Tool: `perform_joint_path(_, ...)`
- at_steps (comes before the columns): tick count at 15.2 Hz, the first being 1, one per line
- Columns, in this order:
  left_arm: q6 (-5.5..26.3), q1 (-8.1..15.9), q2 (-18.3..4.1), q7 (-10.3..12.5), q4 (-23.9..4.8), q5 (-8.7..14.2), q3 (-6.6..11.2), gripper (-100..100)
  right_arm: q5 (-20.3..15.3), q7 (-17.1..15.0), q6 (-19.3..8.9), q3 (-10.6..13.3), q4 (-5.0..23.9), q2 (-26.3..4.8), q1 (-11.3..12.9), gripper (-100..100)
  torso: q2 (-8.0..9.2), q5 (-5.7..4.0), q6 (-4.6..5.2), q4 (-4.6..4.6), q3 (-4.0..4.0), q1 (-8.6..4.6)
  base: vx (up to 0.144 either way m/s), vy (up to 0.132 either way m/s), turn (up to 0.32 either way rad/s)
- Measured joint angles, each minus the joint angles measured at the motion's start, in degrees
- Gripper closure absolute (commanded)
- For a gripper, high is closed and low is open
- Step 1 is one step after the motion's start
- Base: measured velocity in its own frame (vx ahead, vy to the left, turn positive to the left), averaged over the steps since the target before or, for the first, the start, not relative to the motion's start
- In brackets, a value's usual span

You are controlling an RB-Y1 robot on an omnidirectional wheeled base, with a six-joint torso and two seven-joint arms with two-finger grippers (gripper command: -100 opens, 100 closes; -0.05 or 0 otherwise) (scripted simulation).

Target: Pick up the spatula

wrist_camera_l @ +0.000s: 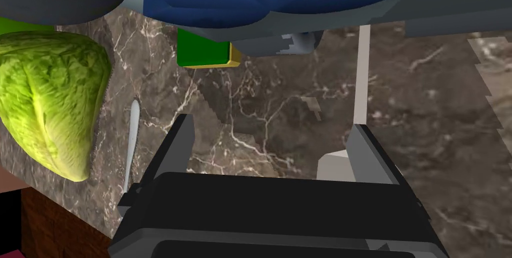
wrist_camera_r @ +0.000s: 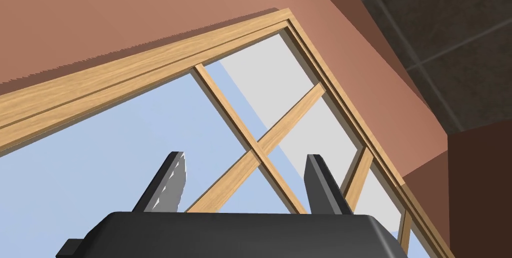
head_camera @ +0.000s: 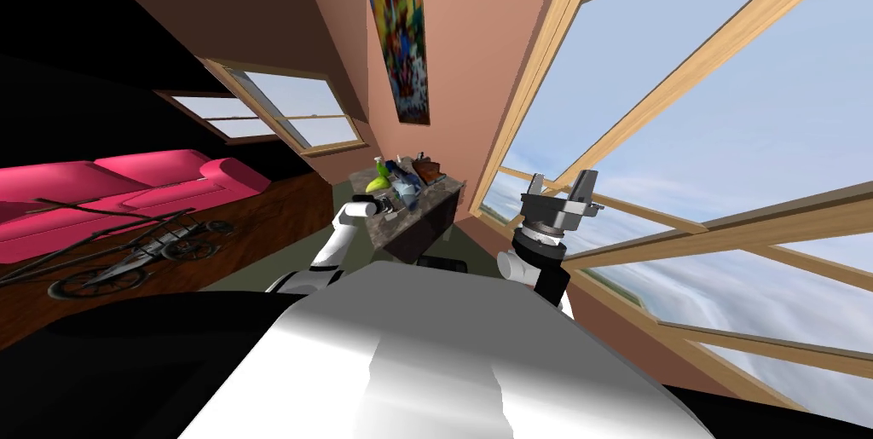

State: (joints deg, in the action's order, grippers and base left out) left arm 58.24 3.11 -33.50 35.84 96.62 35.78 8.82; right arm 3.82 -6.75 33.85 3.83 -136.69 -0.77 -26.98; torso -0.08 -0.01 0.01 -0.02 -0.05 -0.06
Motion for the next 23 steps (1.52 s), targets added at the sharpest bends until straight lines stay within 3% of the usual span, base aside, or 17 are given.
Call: perform_joint_path(23, 24.91, 7.99, -6.02, 10.14, -12.92, 11.81, 1.72, -100, 0.0, 0.0, 0.0, 0.0, 0.0, 0.0, 0.0, 0, 0.03, 0.0, -0.02, 0.0, 0.01, 0.01, 0.017, -0.004, -0.062)
